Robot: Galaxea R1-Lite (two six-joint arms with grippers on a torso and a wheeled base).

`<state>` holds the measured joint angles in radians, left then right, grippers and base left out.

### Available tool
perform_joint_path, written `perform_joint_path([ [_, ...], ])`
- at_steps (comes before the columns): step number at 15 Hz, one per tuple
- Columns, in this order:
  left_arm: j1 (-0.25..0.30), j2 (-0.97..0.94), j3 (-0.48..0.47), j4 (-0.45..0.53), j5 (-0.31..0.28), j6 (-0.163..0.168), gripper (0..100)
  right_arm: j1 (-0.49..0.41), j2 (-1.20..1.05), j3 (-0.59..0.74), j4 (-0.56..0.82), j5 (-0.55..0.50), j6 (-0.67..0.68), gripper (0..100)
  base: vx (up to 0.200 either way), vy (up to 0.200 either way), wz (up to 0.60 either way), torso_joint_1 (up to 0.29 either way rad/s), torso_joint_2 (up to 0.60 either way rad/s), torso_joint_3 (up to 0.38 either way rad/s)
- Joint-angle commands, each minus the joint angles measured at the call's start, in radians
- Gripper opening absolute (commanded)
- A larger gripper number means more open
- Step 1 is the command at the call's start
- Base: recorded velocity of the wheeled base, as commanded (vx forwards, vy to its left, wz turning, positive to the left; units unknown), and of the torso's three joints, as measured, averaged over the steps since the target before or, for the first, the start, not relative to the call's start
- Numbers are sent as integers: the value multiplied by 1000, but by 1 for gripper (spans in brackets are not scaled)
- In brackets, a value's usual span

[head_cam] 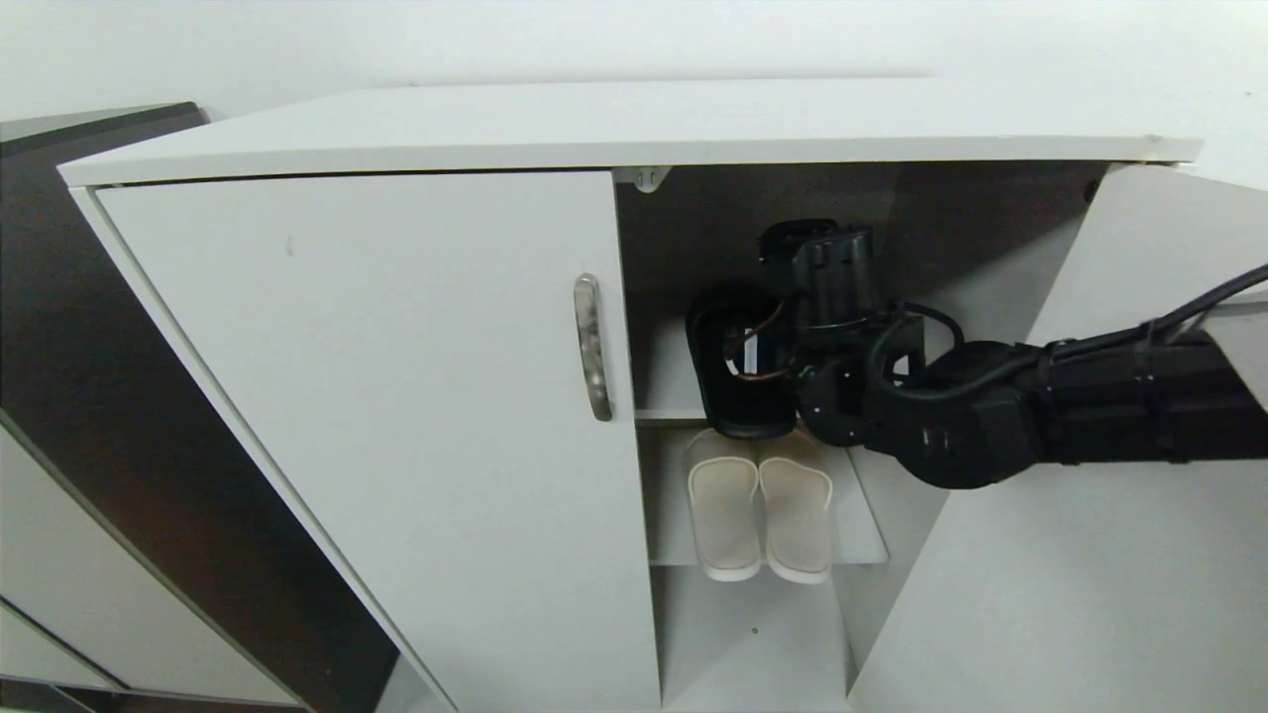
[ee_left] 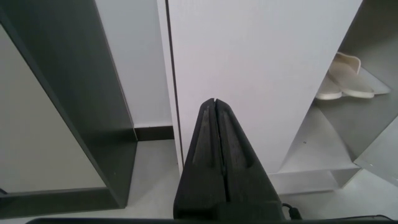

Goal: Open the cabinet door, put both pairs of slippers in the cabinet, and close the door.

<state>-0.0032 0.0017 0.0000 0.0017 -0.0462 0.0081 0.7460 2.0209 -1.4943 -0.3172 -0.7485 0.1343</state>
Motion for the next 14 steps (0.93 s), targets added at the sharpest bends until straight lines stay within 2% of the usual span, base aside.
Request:
perform_joint_path([
  [1, 0, 0, 0, 0, 0, 0, 0, 53, -125, 109, -5, -28, 5, 100, 0, 0, 0, 0, 0, 0],
  [4, 0, 0, 0, 0, 0, 0, 0, 125, -251, 302, -14, -29, 34, 100, 0, 0, 0, 0, 0, 0],
  [5, 0, 0, 0, 0, 0, 0, 0, 138, -263, 330, -22, -29, 45, 0, 0, 0, 0, 0, 0, 0],
  [8, 0, 0, 0, 0, 0, 0, 0, 193, -312, 486, -114, -28, 67, 0, 0, 0, 0, 0, 0, 0],
  [12, 0, 0, 0, -2, 0, 0, 0, 193, -295, 511, -143, -28, 64, 0, 0, 0, 0, 0, 0, 0],
  [14, 0, 0, 0, 0, 0, 1, 0, 193, -295, 513, -143, -28, 65, 0, -200, 0, 0, 5, 5, 2],
])
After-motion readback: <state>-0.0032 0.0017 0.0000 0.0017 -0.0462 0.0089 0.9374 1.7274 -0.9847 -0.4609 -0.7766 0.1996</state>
